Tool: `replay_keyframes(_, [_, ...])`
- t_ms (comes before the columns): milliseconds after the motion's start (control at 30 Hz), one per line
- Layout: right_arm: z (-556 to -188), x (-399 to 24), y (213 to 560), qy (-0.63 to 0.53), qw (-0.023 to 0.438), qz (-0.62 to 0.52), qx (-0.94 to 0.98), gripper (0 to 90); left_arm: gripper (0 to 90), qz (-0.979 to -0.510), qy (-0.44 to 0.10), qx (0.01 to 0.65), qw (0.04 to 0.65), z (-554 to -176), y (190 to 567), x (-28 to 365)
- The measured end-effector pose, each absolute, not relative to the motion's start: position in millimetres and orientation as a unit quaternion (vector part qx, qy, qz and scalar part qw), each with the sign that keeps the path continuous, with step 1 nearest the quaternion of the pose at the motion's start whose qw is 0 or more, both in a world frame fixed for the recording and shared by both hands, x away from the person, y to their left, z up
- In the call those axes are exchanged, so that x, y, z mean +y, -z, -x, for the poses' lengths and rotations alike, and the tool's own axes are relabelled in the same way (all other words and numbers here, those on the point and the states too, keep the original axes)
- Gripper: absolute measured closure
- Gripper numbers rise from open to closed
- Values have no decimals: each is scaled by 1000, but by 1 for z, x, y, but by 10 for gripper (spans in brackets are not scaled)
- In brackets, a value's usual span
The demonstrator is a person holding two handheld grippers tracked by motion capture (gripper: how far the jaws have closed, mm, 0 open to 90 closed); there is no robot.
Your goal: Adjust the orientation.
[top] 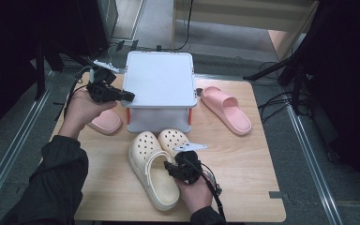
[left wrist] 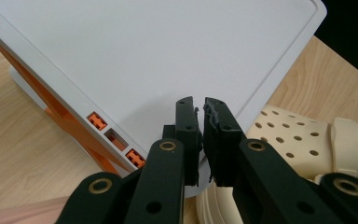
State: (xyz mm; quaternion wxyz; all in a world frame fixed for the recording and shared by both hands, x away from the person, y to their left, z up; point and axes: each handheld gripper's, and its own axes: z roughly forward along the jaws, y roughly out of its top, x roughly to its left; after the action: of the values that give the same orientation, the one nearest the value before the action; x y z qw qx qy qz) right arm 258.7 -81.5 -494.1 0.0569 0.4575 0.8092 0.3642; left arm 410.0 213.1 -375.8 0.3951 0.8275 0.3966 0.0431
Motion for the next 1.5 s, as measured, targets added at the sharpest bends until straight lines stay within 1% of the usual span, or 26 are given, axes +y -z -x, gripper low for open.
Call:
replay_keyframes(100, [-260,-83,493,-363,54,-453,813,699,838,-827,-42,397,396,-410,376,213])
replay_keyframes(267, [-262,-86,480,-375,36,-441,815,704,836,-827,-47,399,394,-409,375,212])
replay_keyframes(533, [-271,-81,458,-380,46,-417,824,707,833,-825,-44,400,397,-407,376,214])
replay_keyframes(633, [-278,-80,454,-384,45,-417,823,707,833,-823,-44,403,398,-406,376,214])
replay_keyframes(800, [-295,-76,448,-385,56,-415,822,707,833,-824,-42,400,398,-406,376,216])
replay_keyframes(1000, [-318,-70,446,-383,68,-422,819,707,838,-824,-42,399,399,-406,376,216])
replay_keyframes(1367, [-357,-58,457,-387,89,-451,799,706,842,-824,-42,399,399,-406,377,216])
replay_keyframes(1500, [-364,-53,461,-385,110,-458,794,706,843,-824,-42,399,400,-406,377,216])
